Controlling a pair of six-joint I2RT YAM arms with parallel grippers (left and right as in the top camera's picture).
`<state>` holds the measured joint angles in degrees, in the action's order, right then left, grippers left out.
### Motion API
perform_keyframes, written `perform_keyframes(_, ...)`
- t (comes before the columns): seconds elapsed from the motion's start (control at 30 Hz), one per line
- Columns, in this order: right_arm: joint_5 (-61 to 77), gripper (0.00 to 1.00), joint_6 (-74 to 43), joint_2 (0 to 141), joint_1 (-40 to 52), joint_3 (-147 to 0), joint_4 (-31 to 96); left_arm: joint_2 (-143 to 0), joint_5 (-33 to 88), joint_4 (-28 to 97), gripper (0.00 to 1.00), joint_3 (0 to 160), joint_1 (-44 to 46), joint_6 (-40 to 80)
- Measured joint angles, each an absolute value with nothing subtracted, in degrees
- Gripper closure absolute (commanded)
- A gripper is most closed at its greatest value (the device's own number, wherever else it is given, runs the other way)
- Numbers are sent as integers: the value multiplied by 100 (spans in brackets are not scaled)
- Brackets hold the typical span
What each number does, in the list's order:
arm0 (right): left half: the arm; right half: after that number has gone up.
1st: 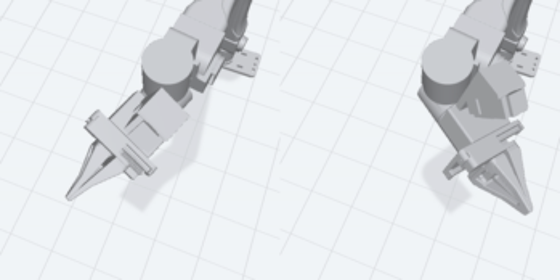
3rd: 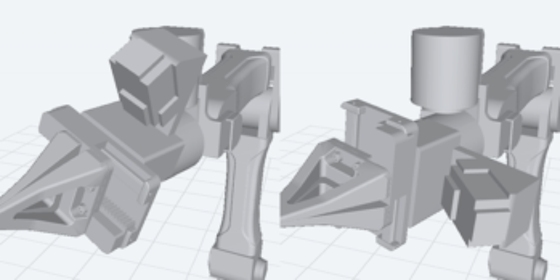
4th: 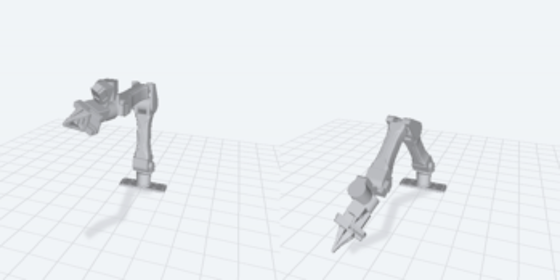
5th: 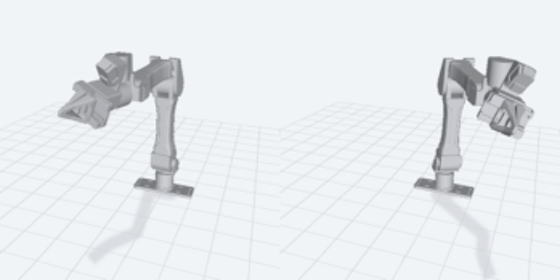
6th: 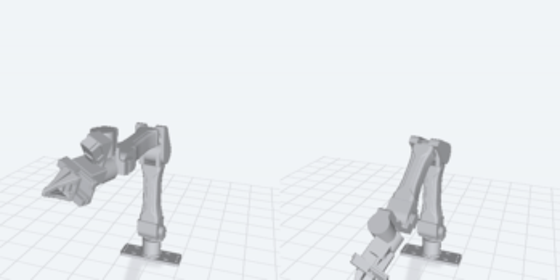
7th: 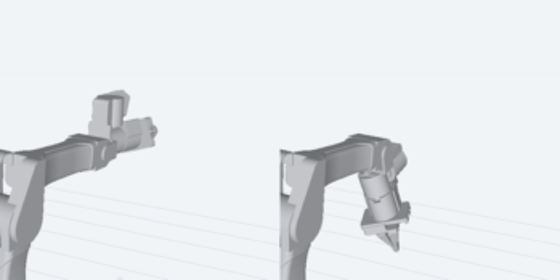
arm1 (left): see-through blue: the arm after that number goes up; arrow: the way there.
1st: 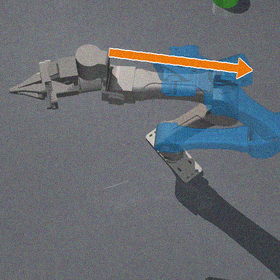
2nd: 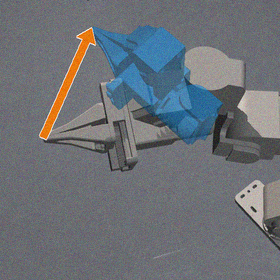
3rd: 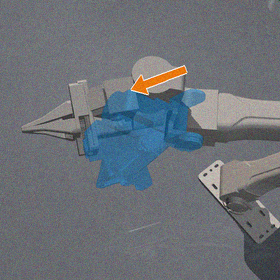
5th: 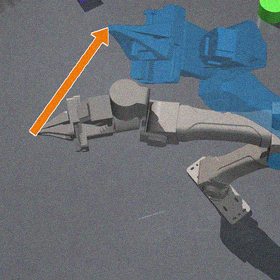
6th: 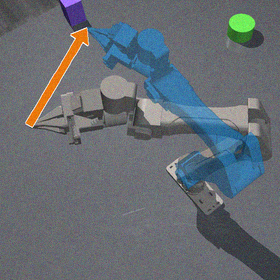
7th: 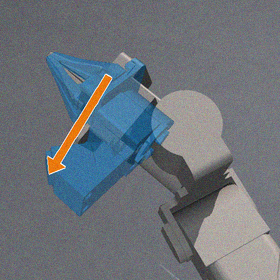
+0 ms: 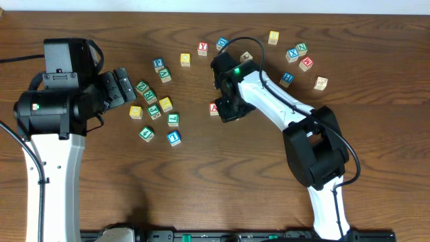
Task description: Spell out AI2
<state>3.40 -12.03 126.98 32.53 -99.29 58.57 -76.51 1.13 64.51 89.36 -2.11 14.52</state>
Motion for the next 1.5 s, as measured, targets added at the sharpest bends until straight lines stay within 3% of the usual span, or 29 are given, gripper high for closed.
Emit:
perform_keyframes(0.67,106,99,-1319,12599,3253,-9835,5365,-7651,113,6451,2,8936,-211,1452)
perform_keyframes(1.17,106,99,-1391,11804,3085,-9738,6311,-7651,110,6451,2,8936,-211,1452)
perform_keyframes(1.5,154,99,-1610,11804,3072,-9078,5675,-7651,110,6451,2,8936,-211,1452)
